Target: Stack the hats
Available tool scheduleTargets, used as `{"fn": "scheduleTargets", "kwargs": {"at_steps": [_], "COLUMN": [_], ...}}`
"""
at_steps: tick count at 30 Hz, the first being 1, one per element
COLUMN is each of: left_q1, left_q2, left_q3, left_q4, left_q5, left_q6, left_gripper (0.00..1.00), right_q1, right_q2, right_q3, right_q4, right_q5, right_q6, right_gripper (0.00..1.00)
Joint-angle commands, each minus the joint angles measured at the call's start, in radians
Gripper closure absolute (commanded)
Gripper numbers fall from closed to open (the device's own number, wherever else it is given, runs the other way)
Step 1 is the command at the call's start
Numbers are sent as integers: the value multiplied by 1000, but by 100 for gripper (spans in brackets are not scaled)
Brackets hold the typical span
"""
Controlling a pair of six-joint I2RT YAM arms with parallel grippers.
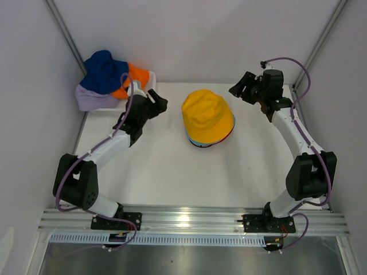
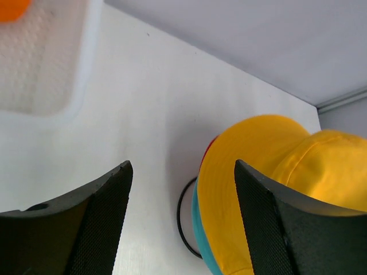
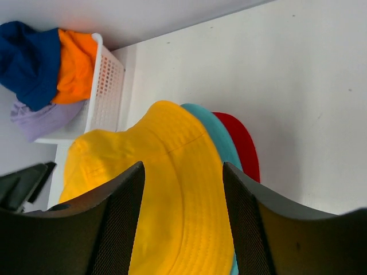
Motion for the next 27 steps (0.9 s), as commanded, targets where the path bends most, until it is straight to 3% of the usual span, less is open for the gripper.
{"fn": "scheduleTargets", "kwargs": {"at_steps": [1,5,11,18,22,27], "left_q1": [47,159,317,420,438,477], "left_q2": [-28,-12,171,378,488,616], "left_q3": [168,354,668,872,987,1181], "left_q4": [-180,-409,-637,-705,-711,-704], "left_q5": [-87,-102,-27,42,13,-11], "left_q6": [186,272,357,334,334,309], "left_gripper": [25,9,1,1,0,0], "right_q1": [47,93,99,98,85,33], "right_q2": [-49,-58,-81,-60,-121,-242], "right_q3": [-4,-115,-209,-194,-154,-136], "right_q4": [-9,-8,55,-6,-29,-38], "right_q5": [-17,30,113,168,199,132], "right_q6": [-65,-48,-35,-94,-127,-126], "right_gripper": [39,40,40,43,38,32]}}
